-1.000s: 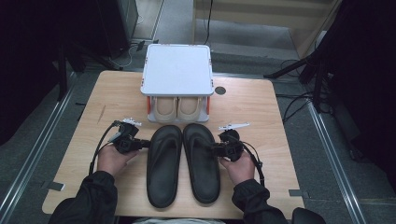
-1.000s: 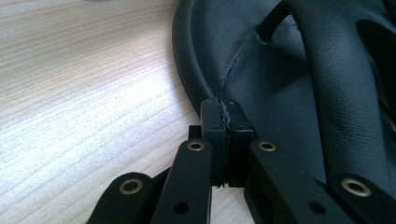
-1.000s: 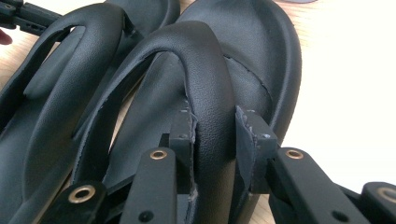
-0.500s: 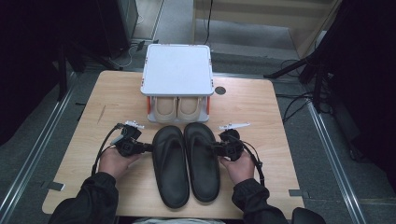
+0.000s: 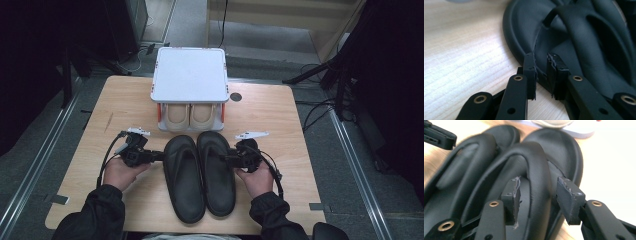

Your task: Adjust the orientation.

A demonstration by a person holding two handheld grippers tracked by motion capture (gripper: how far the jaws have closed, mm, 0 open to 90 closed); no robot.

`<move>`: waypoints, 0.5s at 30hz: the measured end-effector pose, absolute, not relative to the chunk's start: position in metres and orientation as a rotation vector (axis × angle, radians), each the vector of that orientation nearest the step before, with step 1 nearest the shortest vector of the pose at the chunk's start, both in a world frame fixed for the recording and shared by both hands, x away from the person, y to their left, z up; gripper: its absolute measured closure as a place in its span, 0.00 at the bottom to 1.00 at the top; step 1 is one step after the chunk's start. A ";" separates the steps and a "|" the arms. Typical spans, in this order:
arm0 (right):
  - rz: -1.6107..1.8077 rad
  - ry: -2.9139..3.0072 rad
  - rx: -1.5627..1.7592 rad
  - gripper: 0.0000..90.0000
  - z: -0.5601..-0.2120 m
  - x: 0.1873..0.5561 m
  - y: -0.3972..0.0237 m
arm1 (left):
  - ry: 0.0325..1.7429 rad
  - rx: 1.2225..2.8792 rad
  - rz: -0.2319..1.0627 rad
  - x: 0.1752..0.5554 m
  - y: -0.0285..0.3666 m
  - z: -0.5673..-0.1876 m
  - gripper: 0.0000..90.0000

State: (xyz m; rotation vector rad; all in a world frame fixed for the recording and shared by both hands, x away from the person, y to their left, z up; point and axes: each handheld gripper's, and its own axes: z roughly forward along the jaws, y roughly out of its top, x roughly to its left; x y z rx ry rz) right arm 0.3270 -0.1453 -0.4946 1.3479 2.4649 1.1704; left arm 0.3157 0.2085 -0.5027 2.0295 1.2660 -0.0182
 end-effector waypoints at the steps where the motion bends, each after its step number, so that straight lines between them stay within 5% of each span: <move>1: 1.184 2.458 1.351 0.60 -0.493 0.326 -0.145 | 1.261 2.025 -0.016 0.315 0.209 -0.501 0.86; 15: 1.317 2.404 1.252 0.60 -0.469 0.297 -0.134 | 1.177 2.010 0.034 0.309 0.213 -0.482 0.66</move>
